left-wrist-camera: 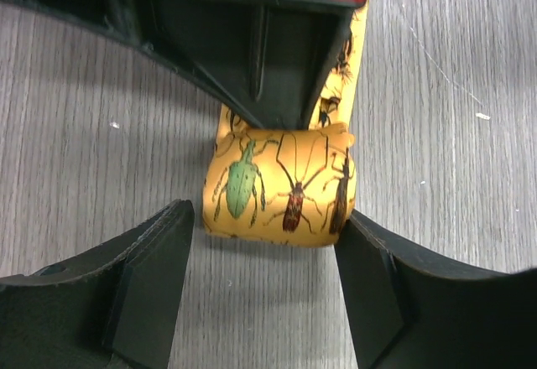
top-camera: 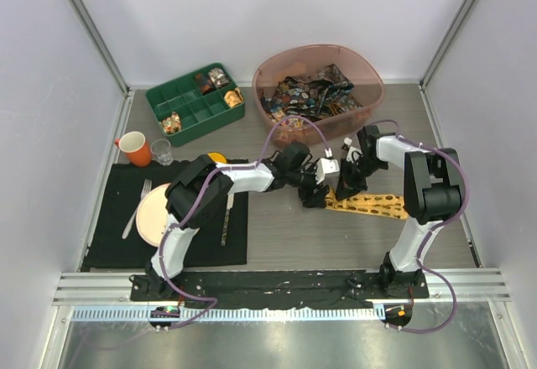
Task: Roll the ties
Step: Roll the tie at the center of the board.
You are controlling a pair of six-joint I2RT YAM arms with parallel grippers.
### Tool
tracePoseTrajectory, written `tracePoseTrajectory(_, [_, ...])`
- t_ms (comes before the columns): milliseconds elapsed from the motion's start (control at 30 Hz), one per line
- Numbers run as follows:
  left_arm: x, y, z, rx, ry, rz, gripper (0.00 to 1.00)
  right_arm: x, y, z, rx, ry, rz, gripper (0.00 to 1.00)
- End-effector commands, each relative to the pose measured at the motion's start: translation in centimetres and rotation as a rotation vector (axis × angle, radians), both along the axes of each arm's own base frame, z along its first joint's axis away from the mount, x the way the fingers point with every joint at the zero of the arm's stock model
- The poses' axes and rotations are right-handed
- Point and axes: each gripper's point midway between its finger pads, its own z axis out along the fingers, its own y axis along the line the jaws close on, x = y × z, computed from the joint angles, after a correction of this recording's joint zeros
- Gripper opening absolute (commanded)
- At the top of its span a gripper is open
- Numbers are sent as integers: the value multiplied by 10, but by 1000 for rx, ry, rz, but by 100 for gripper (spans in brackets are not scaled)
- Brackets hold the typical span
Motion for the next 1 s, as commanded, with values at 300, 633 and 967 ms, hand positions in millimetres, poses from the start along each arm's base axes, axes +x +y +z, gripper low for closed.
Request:
tracePoseTrajectory(300, [-21,32,-11,13,53,38,72,29,23,-34,-121,-174,178,1])
tracePoseTrajectory(633, [-11,43,-19,-42,-42,147,69,40,44,-33,-47,-290,319,1])
tracePoseTrajectory(967, [-11,32,-28,-81,15,160,57,34,44,-38,-44,-300,340,1])
